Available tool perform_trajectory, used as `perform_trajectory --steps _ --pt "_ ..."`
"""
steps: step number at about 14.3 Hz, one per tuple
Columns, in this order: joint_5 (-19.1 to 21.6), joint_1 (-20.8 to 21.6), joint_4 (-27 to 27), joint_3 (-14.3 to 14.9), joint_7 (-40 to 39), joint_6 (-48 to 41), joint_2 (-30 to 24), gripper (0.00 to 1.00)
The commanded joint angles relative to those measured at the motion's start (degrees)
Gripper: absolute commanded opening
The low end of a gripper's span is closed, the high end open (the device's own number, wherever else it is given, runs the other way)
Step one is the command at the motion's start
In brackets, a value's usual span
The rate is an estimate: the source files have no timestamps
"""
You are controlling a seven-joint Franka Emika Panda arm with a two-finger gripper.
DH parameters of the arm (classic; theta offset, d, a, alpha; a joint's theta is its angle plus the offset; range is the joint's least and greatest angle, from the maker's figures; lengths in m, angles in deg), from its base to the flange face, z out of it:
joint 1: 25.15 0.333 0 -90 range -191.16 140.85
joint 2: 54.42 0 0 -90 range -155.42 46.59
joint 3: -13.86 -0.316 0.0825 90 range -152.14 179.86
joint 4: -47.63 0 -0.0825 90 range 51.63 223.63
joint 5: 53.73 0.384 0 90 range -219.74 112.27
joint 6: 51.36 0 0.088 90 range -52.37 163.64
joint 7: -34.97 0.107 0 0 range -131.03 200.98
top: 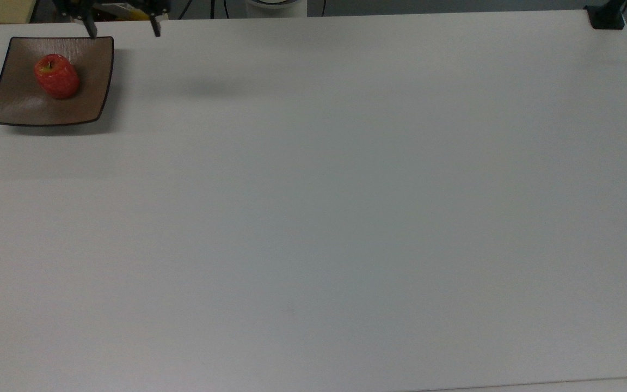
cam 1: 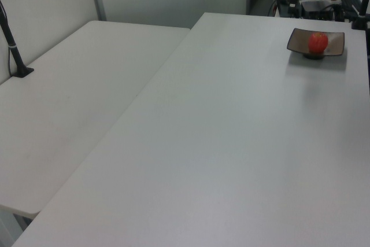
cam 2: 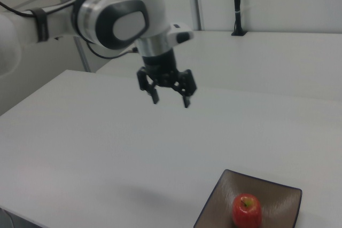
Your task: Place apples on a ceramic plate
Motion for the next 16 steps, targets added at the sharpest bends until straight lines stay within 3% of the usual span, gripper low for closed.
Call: perform_trajectory --steps 1,5,8,10,12,16 --pt "1.2 2.86 0.65 -3.47 9.75 -4.21 -2.28 1.0" --pt "1.02 3.4 1.08 -7.78 16.63 -4.05 -1.49 1.0" --pt "0.5 5.41 1.08 -7.97 18.05 -3.52 -0.18 1.0" --pt "0.23 8.57 1.26 -5.79 19.98 -2.3 -0.08 1.0" --pt "0.23 12.96 1.17 -0.43 19.99 -2.11 -0.08 1.0" --pt "0.32 13.51 1.0 0.64 19.46 -2.11 0.18 1.0"
